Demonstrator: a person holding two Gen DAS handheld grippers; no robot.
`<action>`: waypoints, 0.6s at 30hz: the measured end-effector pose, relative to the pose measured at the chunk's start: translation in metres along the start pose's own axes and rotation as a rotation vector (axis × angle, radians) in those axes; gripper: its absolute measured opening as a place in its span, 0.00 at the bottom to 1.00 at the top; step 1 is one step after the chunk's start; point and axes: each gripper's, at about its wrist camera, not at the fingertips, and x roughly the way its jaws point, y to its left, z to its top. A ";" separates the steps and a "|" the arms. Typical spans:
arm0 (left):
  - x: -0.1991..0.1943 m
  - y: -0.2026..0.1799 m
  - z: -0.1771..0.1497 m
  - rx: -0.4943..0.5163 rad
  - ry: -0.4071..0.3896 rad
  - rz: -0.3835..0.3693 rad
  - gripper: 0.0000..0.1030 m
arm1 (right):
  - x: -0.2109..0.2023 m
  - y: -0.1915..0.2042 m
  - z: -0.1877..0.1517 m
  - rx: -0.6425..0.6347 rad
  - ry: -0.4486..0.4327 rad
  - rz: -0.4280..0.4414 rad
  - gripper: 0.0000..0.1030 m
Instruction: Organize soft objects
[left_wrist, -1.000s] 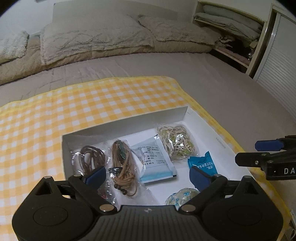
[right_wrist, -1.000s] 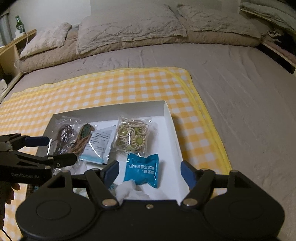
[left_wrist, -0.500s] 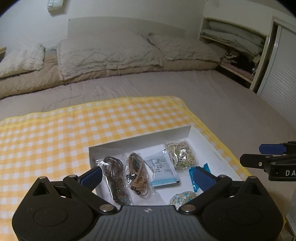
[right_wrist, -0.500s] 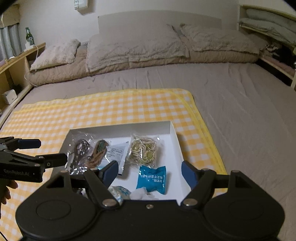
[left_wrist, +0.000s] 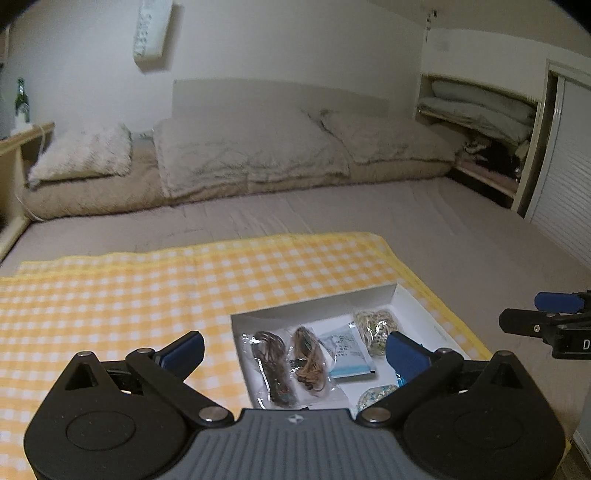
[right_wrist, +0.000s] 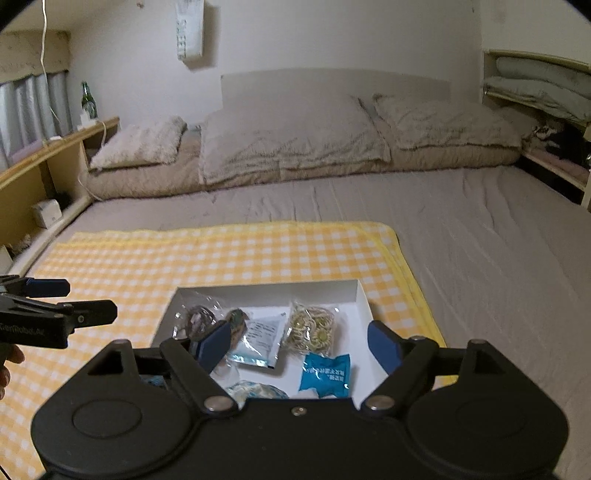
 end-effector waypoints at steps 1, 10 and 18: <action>-0.007 0.000 -0.001 0.002 -0.012 0.010 1.00 | -0.005 0.001 -0.001 0.001 -0.010 -0.001 0.82; -0.059 0.001 -0.030 0.023 -0.106 0.089 1.00 | -0.042 0.012 -0.020 -0.034 -0.090 -0.032 0.93; -0.081 0.003 -0.056 0.020 -0.109 0.100 1.00 | -0.067 0.028 -0.046 -0.050 -0.142 -0.040 0.98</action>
